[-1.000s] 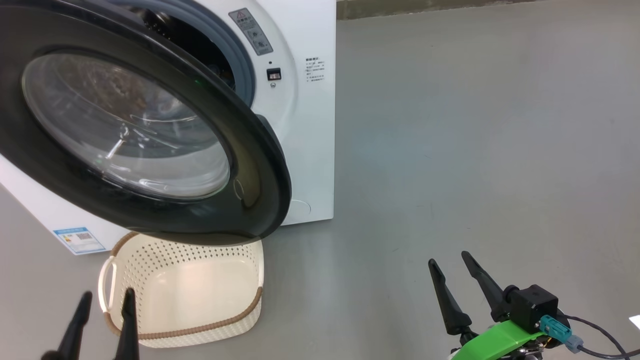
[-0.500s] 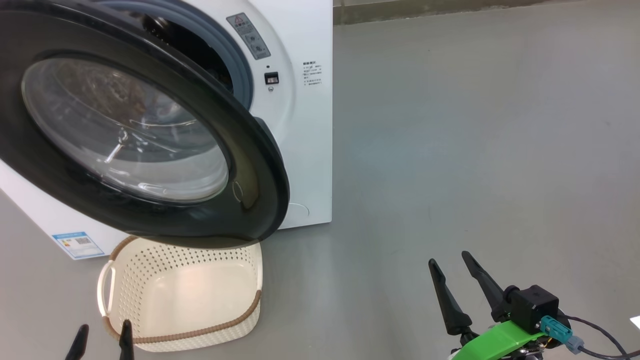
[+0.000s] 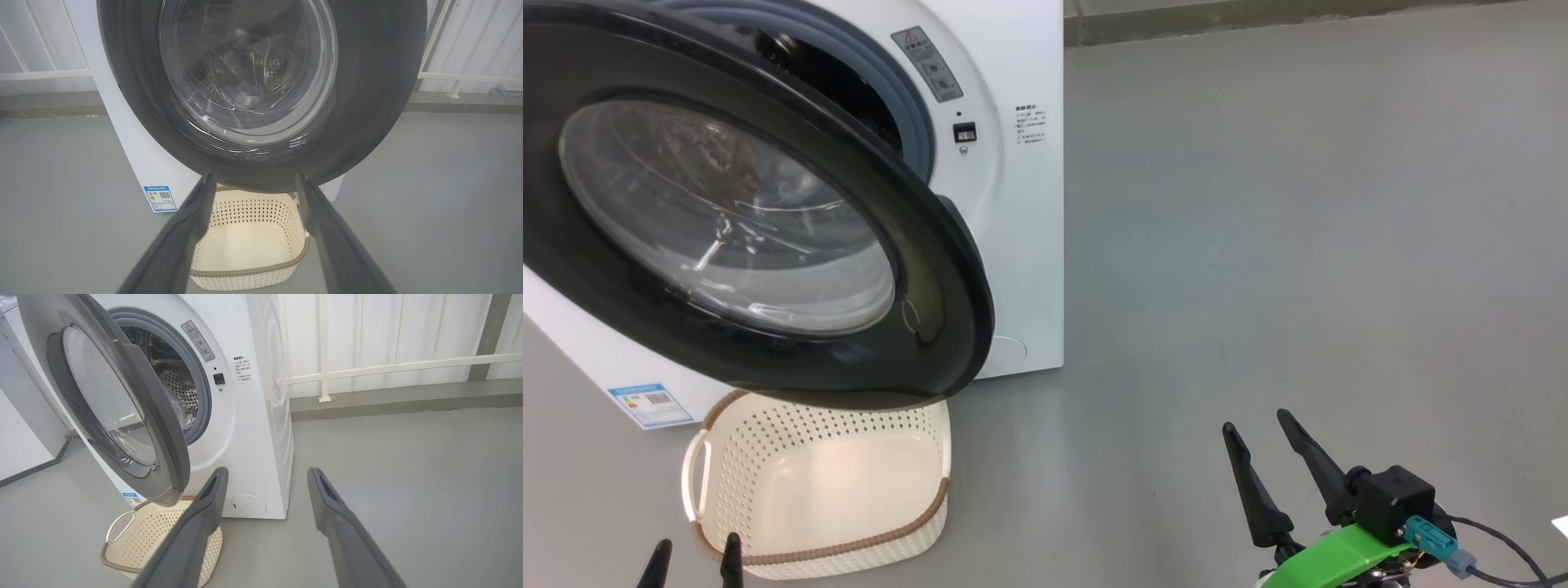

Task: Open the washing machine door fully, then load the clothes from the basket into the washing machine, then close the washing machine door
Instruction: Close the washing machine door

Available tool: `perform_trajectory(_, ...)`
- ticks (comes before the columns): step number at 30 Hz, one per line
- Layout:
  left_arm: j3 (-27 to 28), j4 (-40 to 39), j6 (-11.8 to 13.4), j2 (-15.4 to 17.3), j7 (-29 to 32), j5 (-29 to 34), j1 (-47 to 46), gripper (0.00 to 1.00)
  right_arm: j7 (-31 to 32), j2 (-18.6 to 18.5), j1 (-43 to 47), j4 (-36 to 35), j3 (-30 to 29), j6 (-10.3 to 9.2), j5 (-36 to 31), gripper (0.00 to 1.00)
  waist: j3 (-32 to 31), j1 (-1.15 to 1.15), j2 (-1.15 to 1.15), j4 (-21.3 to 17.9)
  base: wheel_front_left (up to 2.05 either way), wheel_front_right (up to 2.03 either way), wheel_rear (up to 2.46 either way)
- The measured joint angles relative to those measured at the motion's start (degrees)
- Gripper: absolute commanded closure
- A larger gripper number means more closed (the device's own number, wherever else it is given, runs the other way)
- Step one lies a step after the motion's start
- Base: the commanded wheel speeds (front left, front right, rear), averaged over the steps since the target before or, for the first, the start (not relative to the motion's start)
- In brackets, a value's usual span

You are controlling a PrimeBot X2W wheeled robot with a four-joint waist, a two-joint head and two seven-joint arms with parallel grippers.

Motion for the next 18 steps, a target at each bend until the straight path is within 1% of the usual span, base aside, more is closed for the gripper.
perform_trajectory(16, 0.2, 0.7, 0.0, -0.1, 0.0, -0.3, 0.0, 0.00, 0.0, 0.0, 1.1, 0.2, -0.1, 0.00, -0.2, 0.00, -0.8, 0.00, 0.00, 0.2, 0.00, 0.00, 0.00)
perform_trajectory(17, 0.2, 0.7, 0.0, -0.1, 0.0, -0.4, 0.0, 0.00, 0.0, 0.0, 1.1, 0.2, -0.1, 0.00, -0.4, 0.04, -0.8, 0.00, 0.00, 0.3, 0.00, 0.00, 0.00)
perform_trajectory(18, 0.2, 0.7, 0.0, -0.1, 0.0, -0.5, 0.0, 0.00, 0.0, 0.0, 1.1, 0.2, -0.1, 0.00, -0.5, 0.48, -0.8, 0.00, 0.00, 0.3, 0.00, 0.00, 0.00)
